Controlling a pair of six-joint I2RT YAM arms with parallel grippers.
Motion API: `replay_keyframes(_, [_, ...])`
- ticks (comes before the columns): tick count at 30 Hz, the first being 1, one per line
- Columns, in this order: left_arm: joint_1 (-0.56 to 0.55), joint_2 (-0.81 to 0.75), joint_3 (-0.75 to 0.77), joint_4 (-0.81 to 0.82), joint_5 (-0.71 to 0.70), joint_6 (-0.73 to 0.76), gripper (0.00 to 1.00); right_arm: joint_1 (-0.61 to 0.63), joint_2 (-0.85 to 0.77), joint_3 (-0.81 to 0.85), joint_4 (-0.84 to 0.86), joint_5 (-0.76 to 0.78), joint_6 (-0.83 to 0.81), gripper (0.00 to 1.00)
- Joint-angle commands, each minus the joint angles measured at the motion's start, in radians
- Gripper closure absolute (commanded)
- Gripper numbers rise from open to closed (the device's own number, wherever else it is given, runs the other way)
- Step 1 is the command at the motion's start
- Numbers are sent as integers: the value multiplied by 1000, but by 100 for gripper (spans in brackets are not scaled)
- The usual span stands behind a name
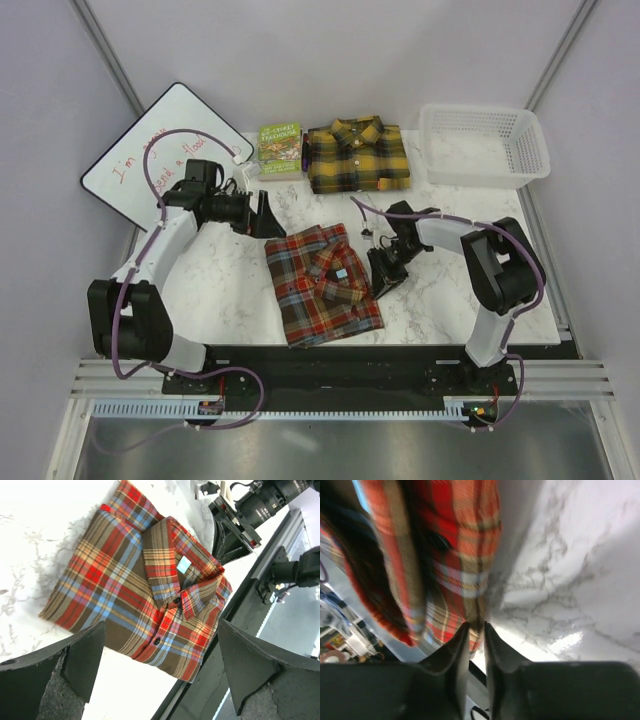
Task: Fold and stack the long sleeve shirts
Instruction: Fold the shirt
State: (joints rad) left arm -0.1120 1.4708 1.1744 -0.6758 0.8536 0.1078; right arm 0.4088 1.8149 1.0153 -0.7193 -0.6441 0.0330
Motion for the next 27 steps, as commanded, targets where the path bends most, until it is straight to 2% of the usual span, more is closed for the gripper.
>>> replay_keyframes(1, [31,-66,-35,33,-10,-2,1,4,49,127,-23,-25,-83,90])
replay_keyframes(2, [34,-75,-39,32,-13,6,1,4,60,152,-34,-13,-102,100])
replay_keyframes(5, [41,-79,-50,33,-8,9,1,4,99,262,-49,107,-160,100])
replay_keyframes(10, [46,-78,-74,31,3,35,3,30,196,537,-49,277,-271,100])
replay_keyframes(11, [46,-72,-84,36,-16,38,4,45,207,572,-48,363,-297,100])
replay_keyframes(14, [46,-14,-85,51,-126,65,9,74,225,701,-63,464,-306,86])
replay_keyframes(15, [46,32,-78,50,-163,79,14,62,200,722,-65,471,-297,70])
replay_keyframes(16, [48,52,-70,50,-174,105,17,56,176,720,-66,474,-279,61])
replay_keyframes(18, [46,91,-48,53,-176,128,24,29,99,683,-65,469,-259,54])
replay_keyframes(23, [34,245,-27,53,-198,132,33,-14,-23,563,-84,383,-223,55])
replay_keyframes(27, [26,313,-56,41,-183,109,46,-42,-61,488,-137,313,-202,58])
